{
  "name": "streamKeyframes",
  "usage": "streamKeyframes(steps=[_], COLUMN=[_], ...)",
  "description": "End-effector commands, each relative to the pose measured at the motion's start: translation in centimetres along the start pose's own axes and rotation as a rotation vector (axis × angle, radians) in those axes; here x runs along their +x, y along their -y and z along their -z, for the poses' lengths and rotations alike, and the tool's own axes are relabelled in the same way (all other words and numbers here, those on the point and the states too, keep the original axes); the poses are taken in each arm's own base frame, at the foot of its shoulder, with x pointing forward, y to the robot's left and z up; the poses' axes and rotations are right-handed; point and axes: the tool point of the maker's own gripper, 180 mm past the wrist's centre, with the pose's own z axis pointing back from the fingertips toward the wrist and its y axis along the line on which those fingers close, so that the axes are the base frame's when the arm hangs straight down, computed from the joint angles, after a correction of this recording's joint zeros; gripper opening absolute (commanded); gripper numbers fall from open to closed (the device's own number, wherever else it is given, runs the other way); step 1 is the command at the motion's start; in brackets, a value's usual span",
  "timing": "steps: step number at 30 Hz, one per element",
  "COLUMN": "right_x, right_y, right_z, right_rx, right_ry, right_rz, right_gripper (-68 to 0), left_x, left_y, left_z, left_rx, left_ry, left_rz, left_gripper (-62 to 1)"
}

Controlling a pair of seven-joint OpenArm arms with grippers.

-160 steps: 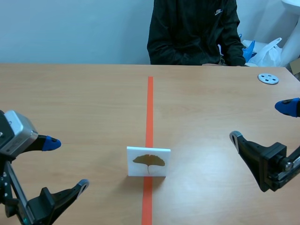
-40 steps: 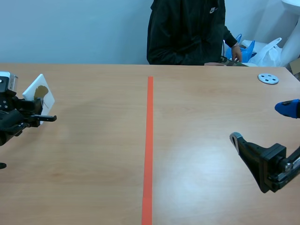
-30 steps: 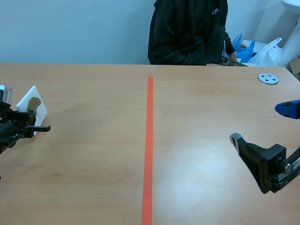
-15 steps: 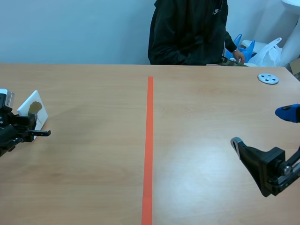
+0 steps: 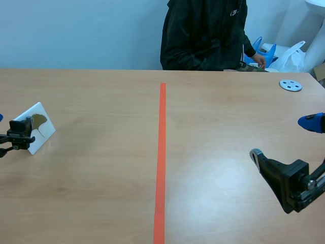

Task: Sort the leaf by its shape. The table is split by an orange tape line. A compound leaf with several leaflets goes to the left side, a simple leaf with one blade goes to the right side. Return to the home posture when a red brick is placed on the table.

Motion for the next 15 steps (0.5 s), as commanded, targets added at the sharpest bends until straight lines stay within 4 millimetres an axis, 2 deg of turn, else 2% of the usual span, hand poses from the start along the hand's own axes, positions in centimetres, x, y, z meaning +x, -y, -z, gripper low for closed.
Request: streamKeyframes(steps=[1,5,15], right_x=[0.8,0.7,0.7], right_y=[0.5,0.5,0.5], right_z=[0.1,0.1,0.1], right_rx=[-0.006,-0.007,-0.007], right_ry=[0.025,0.022,0.022], right_rz=[-0.012,-0.012,-0.012], right_gripper=[0.4,0.4,0.4], left_x=[3.3,5.2,9.9], left_y=[-0.2,1.5,9.2], left_z=[0.5,-0.4,-4.9], left_rx=[-0.014,-0.109,-0.390], left_ry=[0.090,0.127,0.220], left_rz=[-0.010,-0.057,-0.121], left_gripper=[-9.0,1.0,1.4])
